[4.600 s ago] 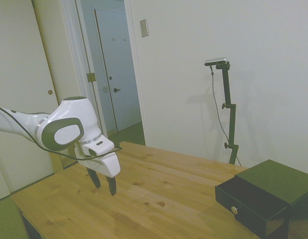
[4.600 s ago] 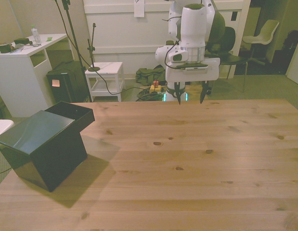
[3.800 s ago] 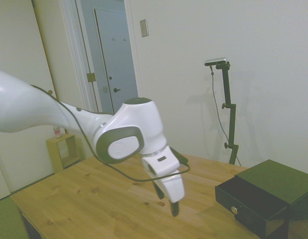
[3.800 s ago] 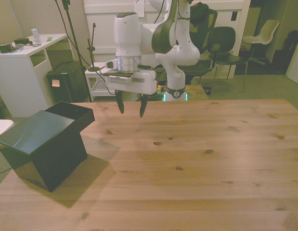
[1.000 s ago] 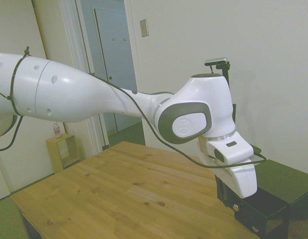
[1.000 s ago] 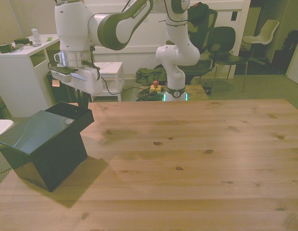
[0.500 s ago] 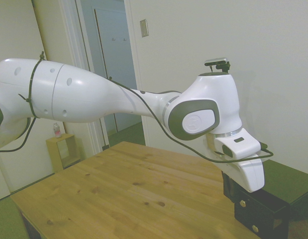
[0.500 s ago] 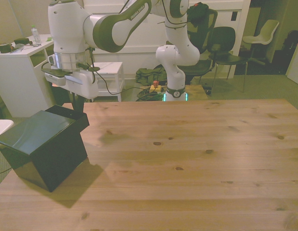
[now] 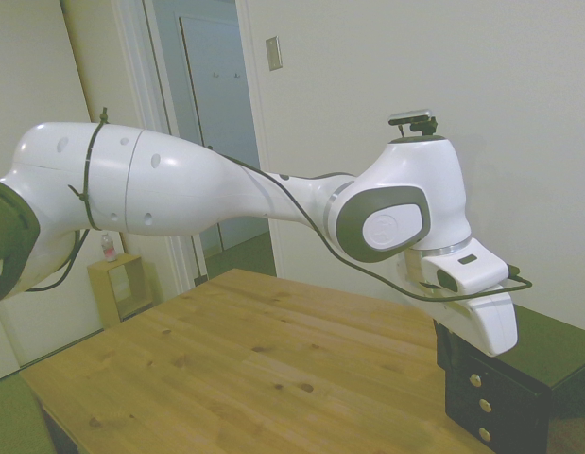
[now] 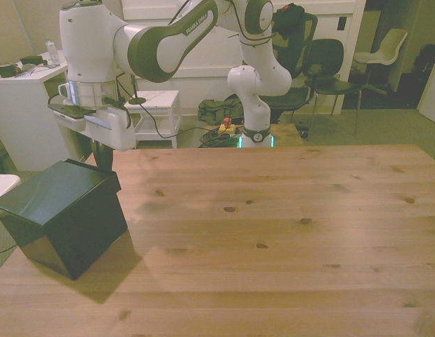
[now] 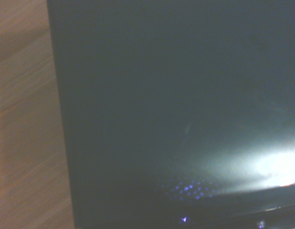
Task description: Close the top drawer
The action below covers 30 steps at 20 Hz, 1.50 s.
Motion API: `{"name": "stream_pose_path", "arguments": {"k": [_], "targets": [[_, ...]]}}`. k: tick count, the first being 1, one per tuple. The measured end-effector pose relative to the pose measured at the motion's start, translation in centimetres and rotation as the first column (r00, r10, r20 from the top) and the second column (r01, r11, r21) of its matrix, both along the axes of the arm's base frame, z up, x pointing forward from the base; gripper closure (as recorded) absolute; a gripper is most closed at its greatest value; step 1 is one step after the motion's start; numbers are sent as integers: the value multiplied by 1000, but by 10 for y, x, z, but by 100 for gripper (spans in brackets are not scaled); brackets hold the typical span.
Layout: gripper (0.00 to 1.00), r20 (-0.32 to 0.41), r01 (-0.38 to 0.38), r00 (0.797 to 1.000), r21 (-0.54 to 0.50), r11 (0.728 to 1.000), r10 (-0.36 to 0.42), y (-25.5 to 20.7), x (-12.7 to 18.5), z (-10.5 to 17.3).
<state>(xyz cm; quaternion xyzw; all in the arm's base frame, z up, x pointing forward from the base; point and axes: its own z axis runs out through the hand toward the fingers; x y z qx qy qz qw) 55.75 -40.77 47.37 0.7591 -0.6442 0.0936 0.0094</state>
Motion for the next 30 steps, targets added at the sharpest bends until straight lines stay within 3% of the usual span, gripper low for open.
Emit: {"name": "stream_pose_path", "arguments": {"k": [30], "targets": [[100,-21,-76,997,-20,997,75,-4,18,8]]}}
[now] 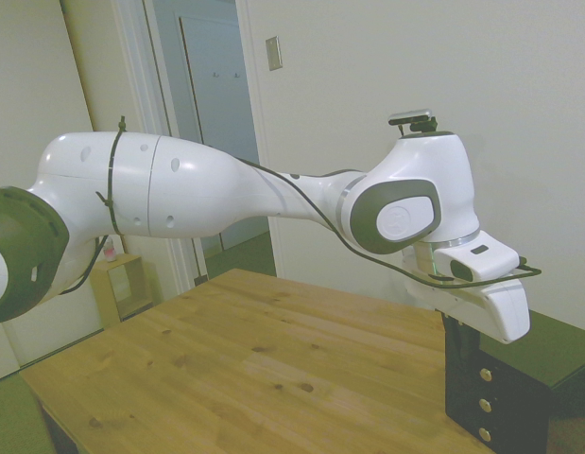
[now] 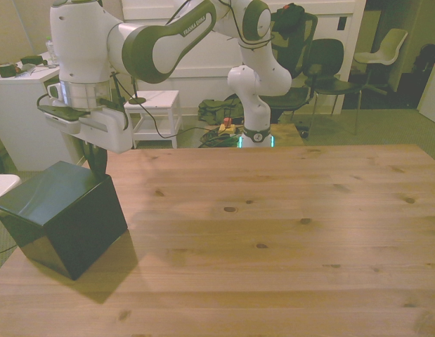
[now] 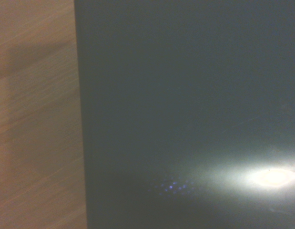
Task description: Close the top drawer
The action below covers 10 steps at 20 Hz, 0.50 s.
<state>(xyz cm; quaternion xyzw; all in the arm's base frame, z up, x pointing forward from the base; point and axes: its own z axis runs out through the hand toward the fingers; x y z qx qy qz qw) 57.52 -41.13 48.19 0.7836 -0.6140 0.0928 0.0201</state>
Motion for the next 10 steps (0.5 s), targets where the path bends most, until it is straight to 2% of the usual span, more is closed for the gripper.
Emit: {"name": "stream_pose_path", "arguments": {"k": [5,10], "targets": [[100,-14,-33,999,1,999,33,8,4,-5],[100,-31,-70,997,31,997,71,39,6,-17]]}}
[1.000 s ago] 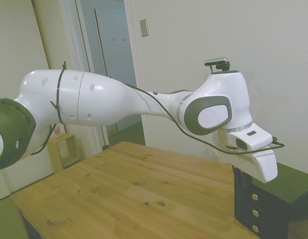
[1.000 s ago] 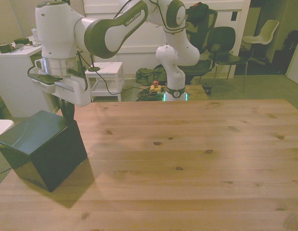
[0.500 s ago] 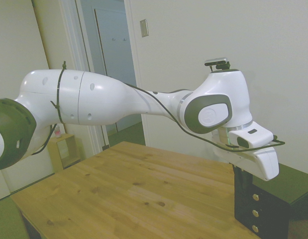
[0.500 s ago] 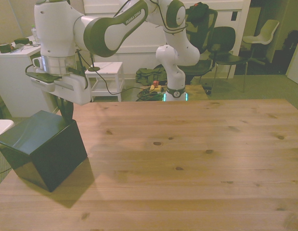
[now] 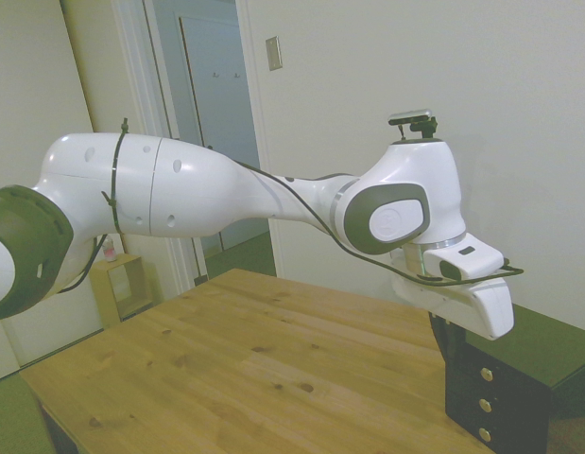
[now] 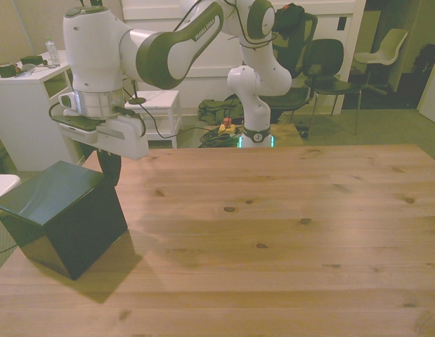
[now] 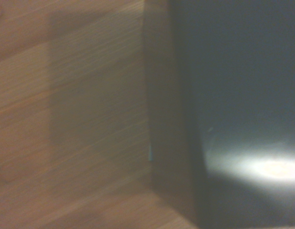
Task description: Close the top drawer
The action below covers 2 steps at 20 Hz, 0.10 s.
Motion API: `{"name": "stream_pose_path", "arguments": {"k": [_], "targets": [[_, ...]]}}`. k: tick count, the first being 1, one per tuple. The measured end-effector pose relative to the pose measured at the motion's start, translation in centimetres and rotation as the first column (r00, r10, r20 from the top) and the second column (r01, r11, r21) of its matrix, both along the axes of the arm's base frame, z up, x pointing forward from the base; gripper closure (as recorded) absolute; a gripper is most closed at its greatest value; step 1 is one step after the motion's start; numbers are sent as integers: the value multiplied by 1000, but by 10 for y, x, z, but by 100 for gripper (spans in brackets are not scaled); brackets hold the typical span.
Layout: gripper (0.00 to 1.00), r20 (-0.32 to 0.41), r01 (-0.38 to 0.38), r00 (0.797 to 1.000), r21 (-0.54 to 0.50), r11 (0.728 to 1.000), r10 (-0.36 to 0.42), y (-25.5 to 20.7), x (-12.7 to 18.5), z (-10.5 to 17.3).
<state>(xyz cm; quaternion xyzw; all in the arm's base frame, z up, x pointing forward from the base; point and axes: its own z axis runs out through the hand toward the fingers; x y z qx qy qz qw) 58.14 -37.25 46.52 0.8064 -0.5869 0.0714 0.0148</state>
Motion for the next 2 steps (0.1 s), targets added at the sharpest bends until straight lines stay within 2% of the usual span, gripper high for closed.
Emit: {"name": "stream_pose_path", "arguments": {"k": [1,2], "targets": [[0,1,-7,1000,7,1000,7,8,-3,1],[0,3,-15,1000,17,1000,15,17,-7,4]]}}
